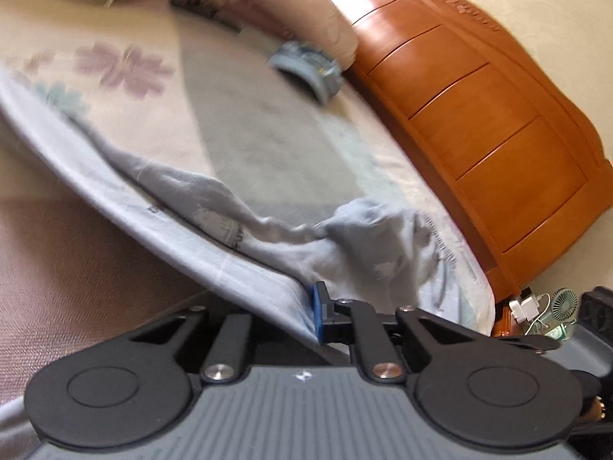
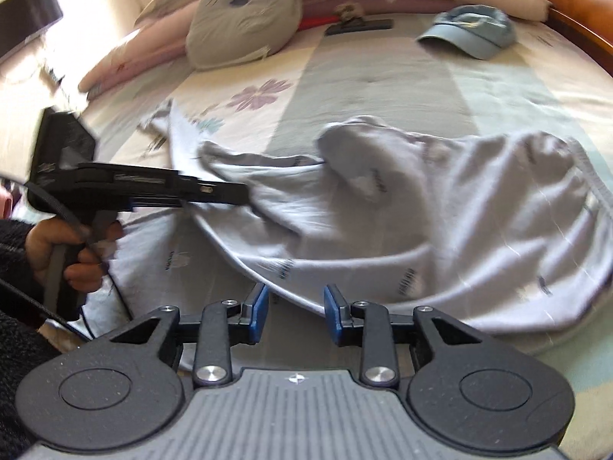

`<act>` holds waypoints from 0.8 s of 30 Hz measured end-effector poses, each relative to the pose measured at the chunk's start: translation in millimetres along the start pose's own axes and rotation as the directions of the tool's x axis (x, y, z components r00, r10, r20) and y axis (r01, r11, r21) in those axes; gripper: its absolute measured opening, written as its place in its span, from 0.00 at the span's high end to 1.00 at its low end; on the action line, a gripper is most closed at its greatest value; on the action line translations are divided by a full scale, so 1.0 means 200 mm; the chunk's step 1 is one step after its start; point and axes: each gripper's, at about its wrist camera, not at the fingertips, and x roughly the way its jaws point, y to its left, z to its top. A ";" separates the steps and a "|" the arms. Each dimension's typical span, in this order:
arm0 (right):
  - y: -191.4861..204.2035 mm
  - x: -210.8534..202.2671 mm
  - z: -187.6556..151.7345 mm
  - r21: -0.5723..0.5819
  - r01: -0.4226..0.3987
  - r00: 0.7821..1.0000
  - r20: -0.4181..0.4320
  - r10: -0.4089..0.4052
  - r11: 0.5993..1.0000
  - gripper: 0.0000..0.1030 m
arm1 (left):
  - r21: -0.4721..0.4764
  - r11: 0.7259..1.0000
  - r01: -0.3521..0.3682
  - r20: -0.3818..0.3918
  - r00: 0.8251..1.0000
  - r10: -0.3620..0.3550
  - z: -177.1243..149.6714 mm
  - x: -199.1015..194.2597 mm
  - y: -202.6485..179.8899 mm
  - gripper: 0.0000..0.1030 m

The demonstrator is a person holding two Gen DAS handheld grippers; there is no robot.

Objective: Fold clothes
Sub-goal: 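Drag the gripped cloth with the left tool while the right tool hovers open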

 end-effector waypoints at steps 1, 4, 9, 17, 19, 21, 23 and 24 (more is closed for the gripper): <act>-0.03 -0.01 -0.01 0.012 -0.004 1.000 0.011 0.003 1.000 0.63 | 0.007 1.000 -0.004 0.018 1.000 0.004 0.00 -0.02 -0.02 0.91; -0.15 -0.05 -0.05 0.038 -0.020 0.999 0.043 0.019 0.999 0.60 | 0.013 0.999 -0.045 0.054 0.998 0.044 -0.02 -0.05 -0.09 0.91; -0.39 -0.14 -0.05 0.134 -0.070 0.995 0.077 0.060 0.989 0.60 | -0.008 0.990 -0.138 0.112 0.984 0.138 -0.07 -0.15 -0.19 0.92; -0.71 -0.21 -0.05 0.241 -0.105 0.991 0.104 0.082 0.965 0.56 | -0.026 0.969 -0.246 0.122 0.961 0.248 -0.20 -0.28 -0.37 0.93; -0.77 -0.22 -0.05 0.272 -0.107 0.992 0.096 0.084 0.956 0.56 | -0.036 0.962 -0.271 0.102 0.957 0.273 -0.26 -0.29 -0.40 0.93; -0.82 -0.25 -0.06 0.303 -0.127 0.990 0.098 0.102 0.944 0.56 | -0.051 0.958 -0.283 0.084 0.954 0.286 -0.30 -0.30 -0.41 0.93; -0.86 -0.27 -0.09 0.331 -0.145 0.988 0.101 0.118 0.932 0.56 | -0.068 0.954 -0.293 0.070 0.952 0.297 -0.33 -0.31 -0.42 0.93; -0.88 -0.28 -0.10 0.344 -0.149 0.987 0.101 0.121 0.927 0.56 | -0.071 0.953 -0.294 0.066 0.952 0.299 -0.34 -0.31 -0.42 0.93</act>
